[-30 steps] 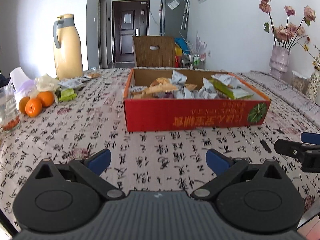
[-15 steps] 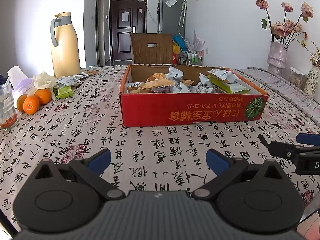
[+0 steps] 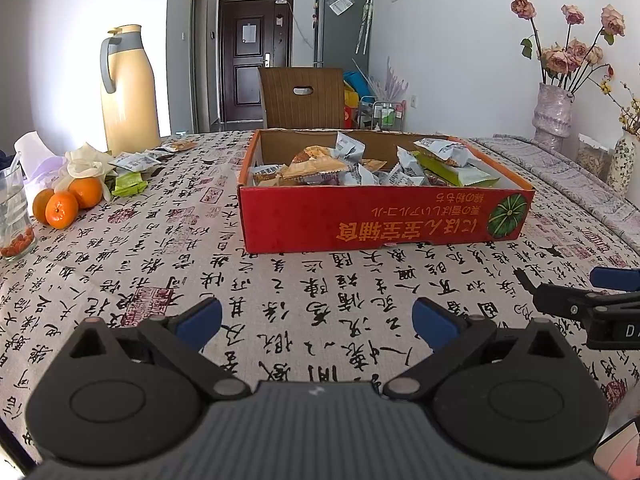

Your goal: Organize snacks

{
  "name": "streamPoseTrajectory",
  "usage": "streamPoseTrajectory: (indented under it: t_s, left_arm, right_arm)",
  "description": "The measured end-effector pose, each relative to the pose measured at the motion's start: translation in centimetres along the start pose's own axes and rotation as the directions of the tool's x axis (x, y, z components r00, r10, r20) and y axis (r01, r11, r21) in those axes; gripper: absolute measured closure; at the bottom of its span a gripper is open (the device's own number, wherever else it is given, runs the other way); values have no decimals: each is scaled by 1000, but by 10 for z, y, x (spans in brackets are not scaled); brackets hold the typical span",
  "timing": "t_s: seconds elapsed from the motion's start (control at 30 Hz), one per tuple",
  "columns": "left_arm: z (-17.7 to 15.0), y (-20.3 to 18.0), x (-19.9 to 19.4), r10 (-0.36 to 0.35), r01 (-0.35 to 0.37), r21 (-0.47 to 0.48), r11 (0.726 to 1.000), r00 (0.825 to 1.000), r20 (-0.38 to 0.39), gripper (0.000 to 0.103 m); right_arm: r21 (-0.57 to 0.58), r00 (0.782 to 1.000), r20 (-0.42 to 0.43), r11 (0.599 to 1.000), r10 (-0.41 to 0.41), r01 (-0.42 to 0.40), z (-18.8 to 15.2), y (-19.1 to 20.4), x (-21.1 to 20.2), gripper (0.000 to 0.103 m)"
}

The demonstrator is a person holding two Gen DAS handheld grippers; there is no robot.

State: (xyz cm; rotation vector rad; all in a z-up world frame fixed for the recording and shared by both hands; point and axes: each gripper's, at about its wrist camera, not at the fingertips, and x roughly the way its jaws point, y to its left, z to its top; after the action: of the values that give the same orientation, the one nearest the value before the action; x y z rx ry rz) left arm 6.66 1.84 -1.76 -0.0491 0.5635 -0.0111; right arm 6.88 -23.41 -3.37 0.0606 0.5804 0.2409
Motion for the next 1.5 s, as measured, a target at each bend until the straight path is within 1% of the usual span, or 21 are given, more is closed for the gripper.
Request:
streamPoseTrajectory:
  t_s: [1.5]
  left_arm:
    - [0, -2, -3, -3, 3, 3, 1000, 1000, 6, 0]
  right_arm:
    - [0, 1000, -2, 1000, 0, 0, 0, 1, 0, 0]
